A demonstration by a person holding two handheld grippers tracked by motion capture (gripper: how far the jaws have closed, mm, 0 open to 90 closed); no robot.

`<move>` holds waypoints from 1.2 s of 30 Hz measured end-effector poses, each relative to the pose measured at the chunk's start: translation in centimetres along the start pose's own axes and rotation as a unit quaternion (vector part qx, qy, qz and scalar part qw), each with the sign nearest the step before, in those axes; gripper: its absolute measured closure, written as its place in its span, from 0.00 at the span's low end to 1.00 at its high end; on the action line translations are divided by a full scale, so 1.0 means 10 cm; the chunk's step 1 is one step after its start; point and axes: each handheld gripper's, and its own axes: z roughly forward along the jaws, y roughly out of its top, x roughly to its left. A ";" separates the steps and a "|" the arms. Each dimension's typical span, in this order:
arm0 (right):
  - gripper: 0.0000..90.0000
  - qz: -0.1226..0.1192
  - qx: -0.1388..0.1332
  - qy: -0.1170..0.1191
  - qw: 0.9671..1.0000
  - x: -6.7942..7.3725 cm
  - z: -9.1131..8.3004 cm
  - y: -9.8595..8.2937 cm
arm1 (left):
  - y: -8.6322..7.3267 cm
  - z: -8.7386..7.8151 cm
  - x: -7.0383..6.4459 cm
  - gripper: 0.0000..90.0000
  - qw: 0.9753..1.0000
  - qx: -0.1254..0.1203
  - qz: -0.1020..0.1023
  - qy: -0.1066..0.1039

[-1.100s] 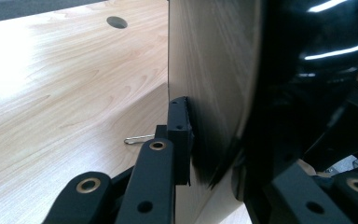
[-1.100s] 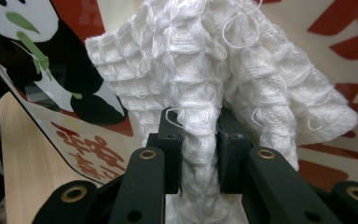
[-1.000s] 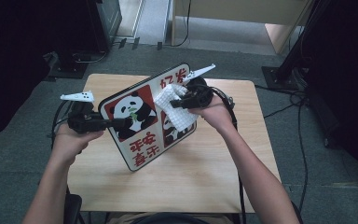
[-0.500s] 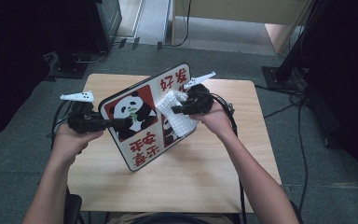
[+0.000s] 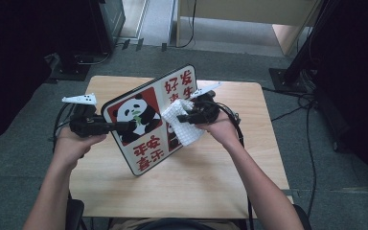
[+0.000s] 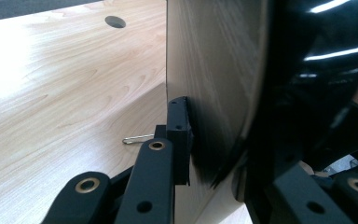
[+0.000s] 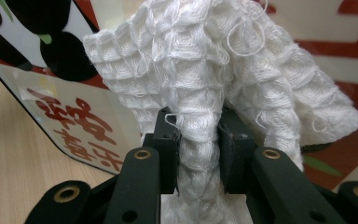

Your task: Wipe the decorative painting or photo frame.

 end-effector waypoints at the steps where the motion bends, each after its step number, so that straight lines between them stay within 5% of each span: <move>1: 0.80 -0.001 0.003 0.001 1.000 -0.01 0.01 -0.02 | 0.00 0.00 0.00 0.87 1.000 0.000 0.000 0.000; 36: 0.81 0.023 0.045 0.006 0.999 -0.03 0.39 -0.59 | 0.00 0.00 0.00 0.86 1.000 0.001 0.000 -0.002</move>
